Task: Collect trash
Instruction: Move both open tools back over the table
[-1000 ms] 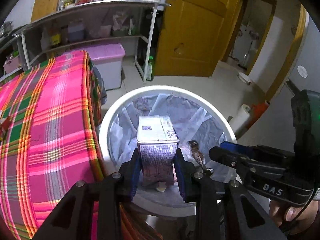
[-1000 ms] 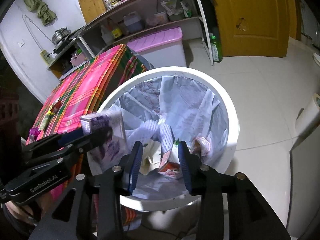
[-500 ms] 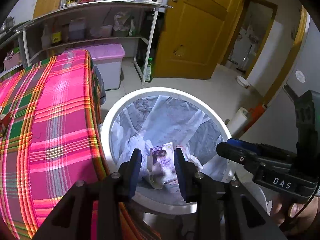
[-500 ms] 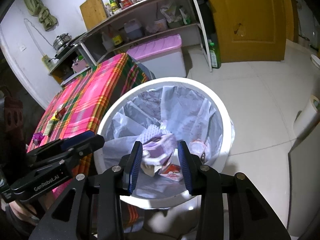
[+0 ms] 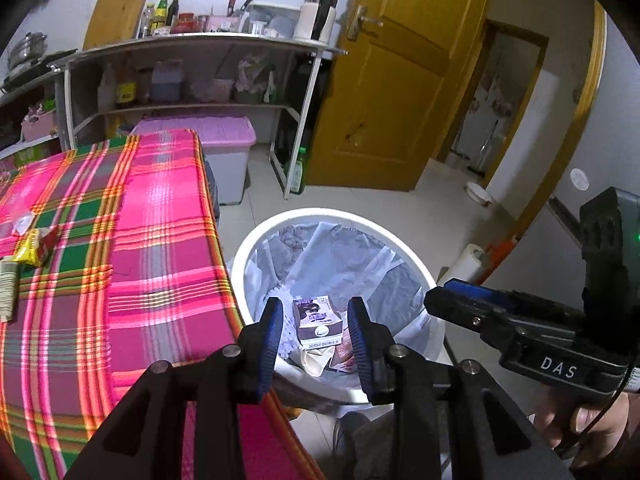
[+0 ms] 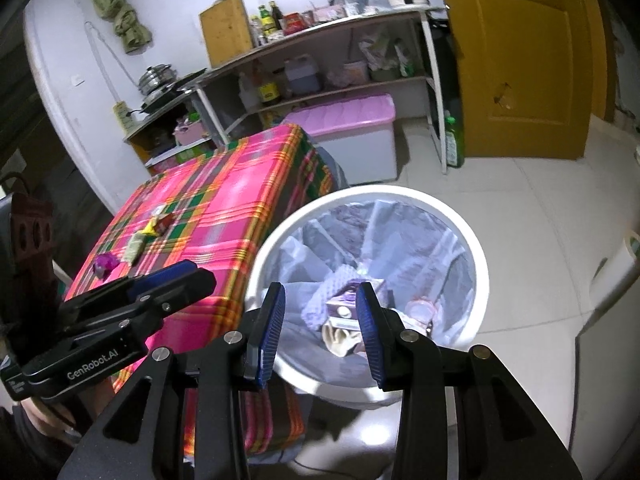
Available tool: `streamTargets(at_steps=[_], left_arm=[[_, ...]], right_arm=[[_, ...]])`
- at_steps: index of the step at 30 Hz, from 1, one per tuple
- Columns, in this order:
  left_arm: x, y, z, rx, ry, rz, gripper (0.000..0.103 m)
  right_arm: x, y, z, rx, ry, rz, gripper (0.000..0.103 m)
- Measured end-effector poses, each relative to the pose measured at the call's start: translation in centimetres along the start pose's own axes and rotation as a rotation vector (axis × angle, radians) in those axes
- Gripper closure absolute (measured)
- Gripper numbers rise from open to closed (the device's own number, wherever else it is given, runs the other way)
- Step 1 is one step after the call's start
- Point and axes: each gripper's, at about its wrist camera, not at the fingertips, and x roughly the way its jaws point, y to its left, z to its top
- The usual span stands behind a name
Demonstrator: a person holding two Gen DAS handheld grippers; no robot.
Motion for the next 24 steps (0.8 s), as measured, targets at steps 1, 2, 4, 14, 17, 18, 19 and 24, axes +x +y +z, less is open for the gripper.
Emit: streamTargets(at_steps=[1, 2, 4, 14, 17, 18, 19, 24], left_arm=[[-0.3, 0.0, 0.0, -0.001, -0.006, -0.001, 0.07], [-0.8, 0.1, -0.1, -0.002, -0.014, 0.0, 0.07], [-1.6, 0.3, -0.2, -0.005, -0.029, 0.006, 0.07], [-5.5, 1.7, -1.3, -0.019, -0.079, 0.059, 0.07], [-6.4, 2.1, -1.6, -0.023, -0.094, 0.078, 0.07], [-6.8, 2.3, -1.7, -0.027, -0.099, 0.085, 0.07], [-7.1, 2.5, -1.7, -0.03, -0.103, 0.09, 0.07], [-8.3, 3.3, -2.1, -0.045, -0.121, 0.123, 0.07]], right_arm=[[-0.2, 0.4, 0.0, -0.01, -0.004, 0.003, 0.065], [-0.4, 0.9, 0.1, -0.02, -0.008, 0.006, 0.065], [-0.7, 1.8, 0.1, -0.039, -0.014, 0.012, 0.065], [-0.9, 4.7, -0.2, -0.1, -0.023, 0.058, 0.065], [-0.9, 5.6, -0.3, -0.116, -0.023, 0.074, 0.065], [-0.9, 5.9, -0.3, -0.121, -0.025, 0.08, 0.065], [-0.9, 6.2, -0.3, -0.128, -0.026, 0.087, 0.065], [-1.1, 7.0, -0.3, -0.141, -0.034, 0.103, 0.059]])
